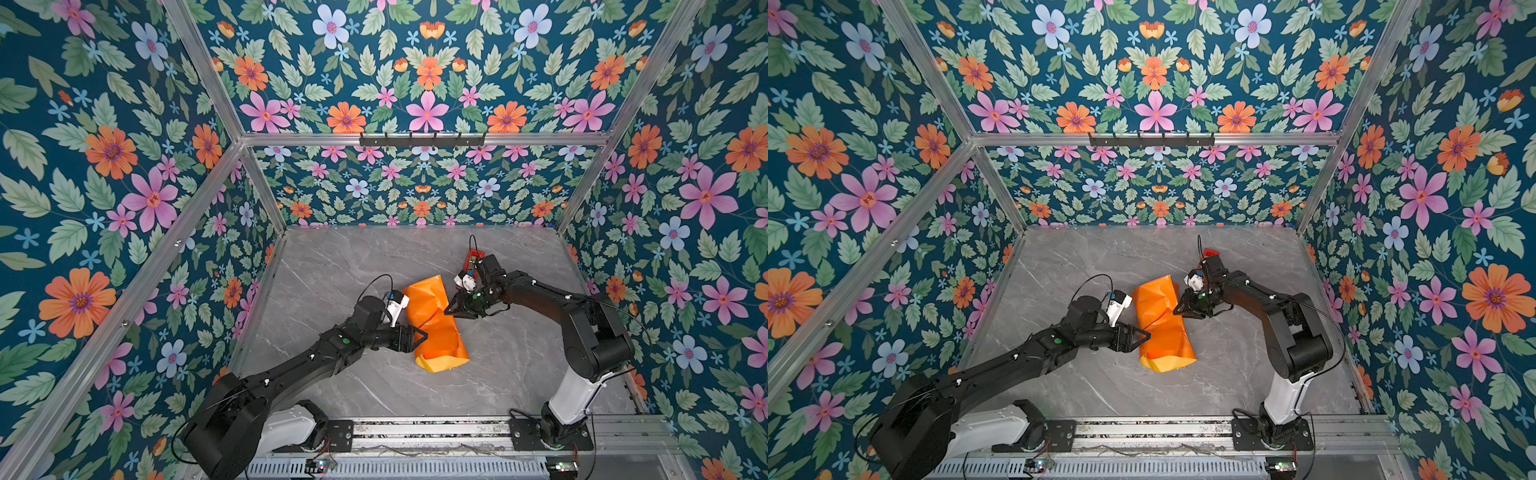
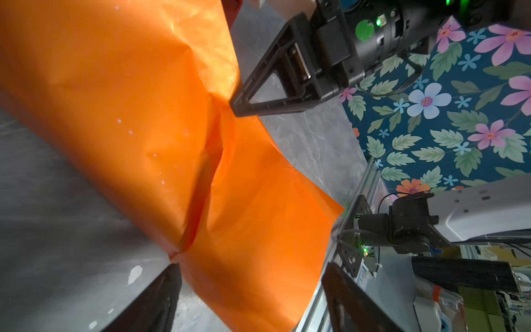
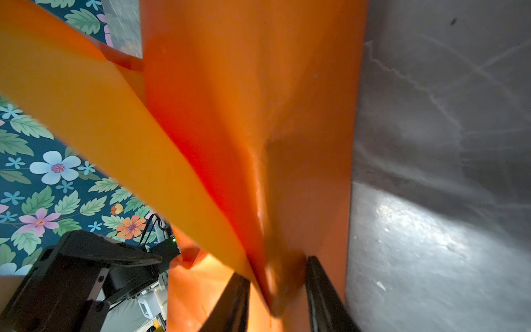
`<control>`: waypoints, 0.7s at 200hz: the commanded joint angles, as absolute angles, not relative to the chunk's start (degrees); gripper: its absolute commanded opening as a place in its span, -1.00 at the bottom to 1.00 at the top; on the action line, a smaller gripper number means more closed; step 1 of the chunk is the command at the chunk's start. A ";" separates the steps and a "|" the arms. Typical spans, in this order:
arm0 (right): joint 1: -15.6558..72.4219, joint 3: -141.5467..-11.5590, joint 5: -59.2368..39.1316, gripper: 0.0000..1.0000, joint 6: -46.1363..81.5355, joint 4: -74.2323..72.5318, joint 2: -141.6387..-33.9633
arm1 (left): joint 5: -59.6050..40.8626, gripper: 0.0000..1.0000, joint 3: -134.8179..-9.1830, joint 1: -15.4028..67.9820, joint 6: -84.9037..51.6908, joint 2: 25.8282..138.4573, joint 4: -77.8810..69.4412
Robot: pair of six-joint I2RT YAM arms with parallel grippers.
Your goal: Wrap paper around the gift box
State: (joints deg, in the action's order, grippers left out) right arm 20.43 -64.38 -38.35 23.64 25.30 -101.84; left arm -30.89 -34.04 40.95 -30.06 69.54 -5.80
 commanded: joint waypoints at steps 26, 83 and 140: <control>20.57 -63.76 -32.70 -0.36 23.74 28.35 -101.99 | -33.19 0.60 -36.73 43.13 -29.19 74.89 -7.56; 20.57 -63.22 -32.96 -0.36 24.42 27.68 -101.82 | -36.09 0.54 -35.52 44.64 -29.05 76.77 -7.29; 20.57 -63.19 -33.05 -0.36 24.69 27.46 -101.93 | -39.62 0.54 -36.71 44.79 -30.73 79.94 -11.68</control>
State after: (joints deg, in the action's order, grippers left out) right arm 20.43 -63.68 -38.26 24.05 24.25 -101.45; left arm -37.50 -35.88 44.69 -30.09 79.61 -8.51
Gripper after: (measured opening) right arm 0.321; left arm 0.769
